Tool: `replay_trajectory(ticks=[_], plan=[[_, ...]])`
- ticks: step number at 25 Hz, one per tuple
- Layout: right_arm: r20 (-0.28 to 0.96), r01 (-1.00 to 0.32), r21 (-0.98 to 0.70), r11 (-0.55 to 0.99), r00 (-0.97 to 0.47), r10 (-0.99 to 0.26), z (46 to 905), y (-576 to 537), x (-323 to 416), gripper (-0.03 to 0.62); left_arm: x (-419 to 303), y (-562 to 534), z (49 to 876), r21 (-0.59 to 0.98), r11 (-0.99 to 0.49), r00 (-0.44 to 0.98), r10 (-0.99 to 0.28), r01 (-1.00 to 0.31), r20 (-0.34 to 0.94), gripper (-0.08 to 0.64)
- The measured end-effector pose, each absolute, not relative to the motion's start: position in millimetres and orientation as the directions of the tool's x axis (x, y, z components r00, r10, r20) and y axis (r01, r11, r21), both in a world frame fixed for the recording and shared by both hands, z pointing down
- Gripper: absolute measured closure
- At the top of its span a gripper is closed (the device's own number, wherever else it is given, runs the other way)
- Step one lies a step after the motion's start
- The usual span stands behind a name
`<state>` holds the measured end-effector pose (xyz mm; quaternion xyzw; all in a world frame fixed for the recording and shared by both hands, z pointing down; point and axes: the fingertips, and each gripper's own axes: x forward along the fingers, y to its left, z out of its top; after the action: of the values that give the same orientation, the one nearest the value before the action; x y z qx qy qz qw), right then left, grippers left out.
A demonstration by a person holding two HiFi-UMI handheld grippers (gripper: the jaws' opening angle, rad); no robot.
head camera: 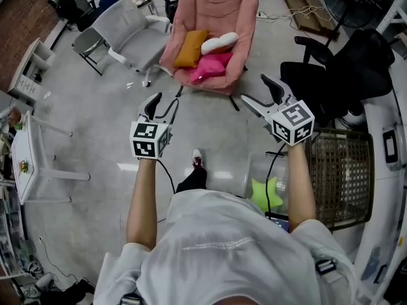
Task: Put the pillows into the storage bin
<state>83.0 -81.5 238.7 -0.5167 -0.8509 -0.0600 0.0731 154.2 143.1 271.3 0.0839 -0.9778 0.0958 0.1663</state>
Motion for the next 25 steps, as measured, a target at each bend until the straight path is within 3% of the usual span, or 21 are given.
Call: replay_trajectory(ticks=[6,15,25], plan=[[0.217,0.889,0.039,0.456,-0.453,0.865,249,-58,37,0.233,105,166,290,-0.107,0.971,-0.933,-0.169,-0.212,0.317,0.323],[0.287,0.885,0.050,0.463,-0.457,0.842,255,23,-85,0.225,-24,245,307,-0.051,0.970,-0.927,-0.211,-0.238,0.310,0.258],[0.399,0.895,0.020,0.445,-0.415,0.817,282,122,-212,0.218,-145,331,357,0.007,0.966,-0.873,-0.237,-0.259,0.427,0.237]])
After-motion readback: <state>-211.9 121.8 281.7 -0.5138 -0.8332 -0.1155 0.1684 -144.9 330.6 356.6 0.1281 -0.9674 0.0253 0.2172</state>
